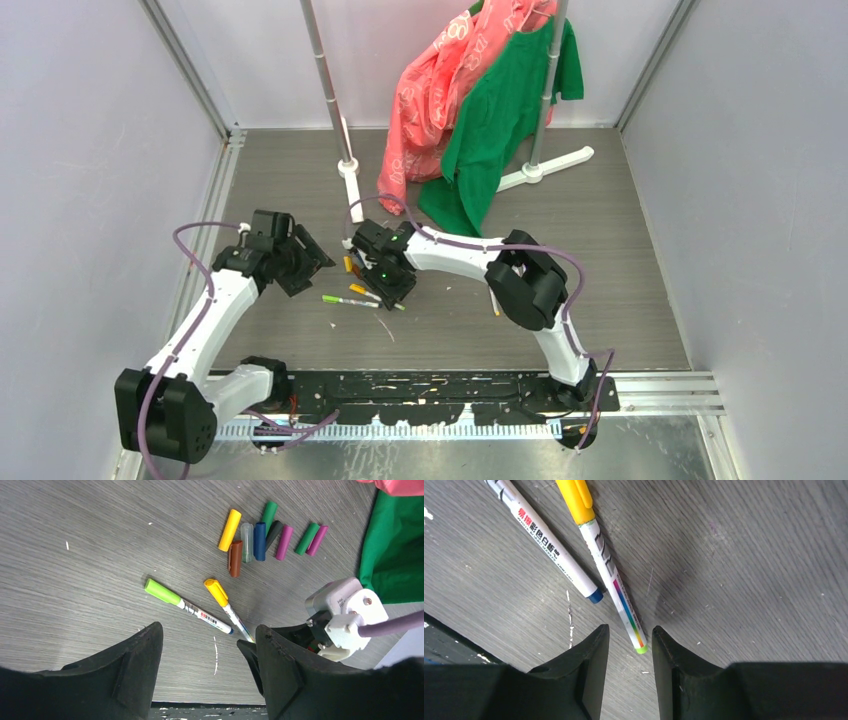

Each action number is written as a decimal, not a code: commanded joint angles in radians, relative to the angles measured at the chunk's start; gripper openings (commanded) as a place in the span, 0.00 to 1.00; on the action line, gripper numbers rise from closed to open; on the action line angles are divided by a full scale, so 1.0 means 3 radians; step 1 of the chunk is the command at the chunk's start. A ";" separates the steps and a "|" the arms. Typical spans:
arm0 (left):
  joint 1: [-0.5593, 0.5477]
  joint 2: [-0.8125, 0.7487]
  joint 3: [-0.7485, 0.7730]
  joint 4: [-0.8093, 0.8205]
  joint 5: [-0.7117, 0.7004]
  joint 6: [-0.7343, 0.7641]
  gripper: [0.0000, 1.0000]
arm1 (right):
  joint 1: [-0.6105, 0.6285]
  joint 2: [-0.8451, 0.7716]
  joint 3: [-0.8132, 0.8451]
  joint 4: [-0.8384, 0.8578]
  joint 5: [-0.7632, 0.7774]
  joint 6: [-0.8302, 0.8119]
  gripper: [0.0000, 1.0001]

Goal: Open the pen caps

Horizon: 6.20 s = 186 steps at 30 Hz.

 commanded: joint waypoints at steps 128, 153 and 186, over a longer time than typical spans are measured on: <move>0.0293 0.0025 -0.0470 0.0960 0.1143 -0.0475 0.00 | 0.0223 -0.0164 0.0888 -0.0226 -0.0648 0.0371 0.28; 0.0291 -0.0077 -0.0464 0.0958 0.1122 -0.0879 0.00 | 0.0221 -0.0494 0.0311 0.0212 -0.0388 0.0427 0.01; 0.0401 0.0612 -0.0052 0.0881 0.0945 -0.0177 0.00 | 0.0080 -0.1188 -0.0671 0.0234 0.0461 0.0509 0.01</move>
